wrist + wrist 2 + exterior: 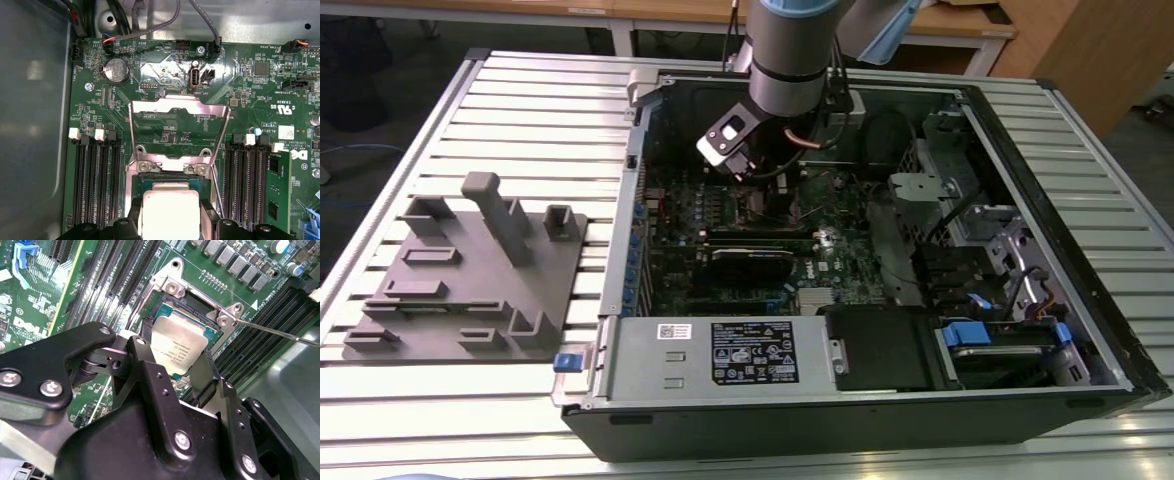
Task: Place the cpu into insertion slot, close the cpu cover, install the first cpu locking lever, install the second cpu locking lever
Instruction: 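Place the cpu into insertion slot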
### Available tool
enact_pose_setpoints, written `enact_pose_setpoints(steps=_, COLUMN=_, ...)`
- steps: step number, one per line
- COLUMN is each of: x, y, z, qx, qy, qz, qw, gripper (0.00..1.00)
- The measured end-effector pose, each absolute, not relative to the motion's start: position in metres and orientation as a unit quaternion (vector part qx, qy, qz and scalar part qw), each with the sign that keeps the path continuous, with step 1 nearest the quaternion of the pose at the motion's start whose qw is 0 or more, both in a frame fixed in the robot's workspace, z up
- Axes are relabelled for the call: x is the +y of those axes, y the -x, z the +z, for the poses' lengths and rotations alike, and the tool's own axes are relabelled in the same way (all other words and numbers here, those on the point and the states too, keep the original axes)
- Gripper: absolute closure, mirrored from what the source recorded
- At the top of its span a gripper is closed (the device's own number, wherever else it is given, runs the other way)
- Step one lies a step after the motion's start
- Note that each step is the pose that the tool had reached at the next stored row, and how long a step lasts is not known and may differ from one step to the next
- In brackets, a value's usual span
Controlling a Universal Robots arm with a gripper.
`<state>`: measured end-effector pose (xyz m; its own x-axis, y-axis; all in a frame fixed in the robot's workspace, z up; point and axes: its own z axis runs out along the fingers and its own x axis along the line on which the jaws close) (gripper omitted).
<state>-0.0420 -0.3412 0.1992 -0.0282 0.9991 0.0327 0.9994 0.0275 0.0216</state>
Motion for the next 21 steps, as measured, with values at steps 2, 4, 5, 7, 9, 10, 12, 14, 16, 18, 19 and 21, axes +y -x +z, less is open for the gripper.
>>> enact_pose_setpoints(steps=2, x=-0.3410, y=0.0420, z=0.1986, qx=-0.717, qy=0.697, qz=-0.019, qw=0.004, gripper=0.46)
enact_pose_setpoints(steps=4, x=-0.3410, y=0.0420, z=0.1976, qx=-0.717, qy=0.697, qz=-0.019, qw=0.004, gripper=0.46)
enact_pose_setpoints(steps=5, x=-0.3409, y=0.0420, z=0.1973, qx=-0.717, qy=0.697, qz=-0.019, qw=0.004, gripper=0.46)
enact_pose_setpoints(steps=7, x=-0.3408, y=0.0420, z=0.1972, qx=-0.717, qy=0.697, qz=-0.019, qw=0.004, gripper=0.46)
enact_pose_setpoints(steps=9, x=-0.3402, y=0.0421, z=0.1966, qx=-0.717, qy=0.697, qz=-0.019, qw=0.004, gripper=0.46)
enact_pose_setpoints(steps=10, x=-0.3399, y=0.0421, z=0.1964, qx=-0.717, qy=0.697, qz=-0.019, qw=0.004, gripper=0.46)
enact_pose_setpoints(steps=12, x=-0.3394, y=0.0420, z=0.1961, qx=-0.717, qy=0.697, qz=-0.019, qw=0.004, gripper=0.46)
enact_pose_setpoints(steps=14, x=-0.3393, y=0.0420, z=0.1955, qx=-0.717, qy=0.697, qz=-0.019, qw=0.004, gripper=0.46)
enact_pose_setpoints(steps=16, x=-0.3392, y=0.0420, z=0.1949, qx=-0.717, qy=0.697, qz=-0.019, qw=0.004, gripper=0.46)
enact_pose_setpoints(steps=18, x=-0.3393, y=0.0422, z=0.1949, qx=-0.717, qy=0.697, qz=-0.019, qw=0.004, gripper=0.46)
enact_pose_setpoints(steps=19, x=-0.3392, y=0.0425, z=0.1948, qx=-0.717, qy=0.697, qz=-0.019, qw=0.004, gripper=0.46)
enact_pose_setpoints(steps=21, x=-0.3392, y=0.0429, z=0.1947, qx=-0.716, qy=0.697, qz=-0.019, qw=0.004, gripper=0.46)
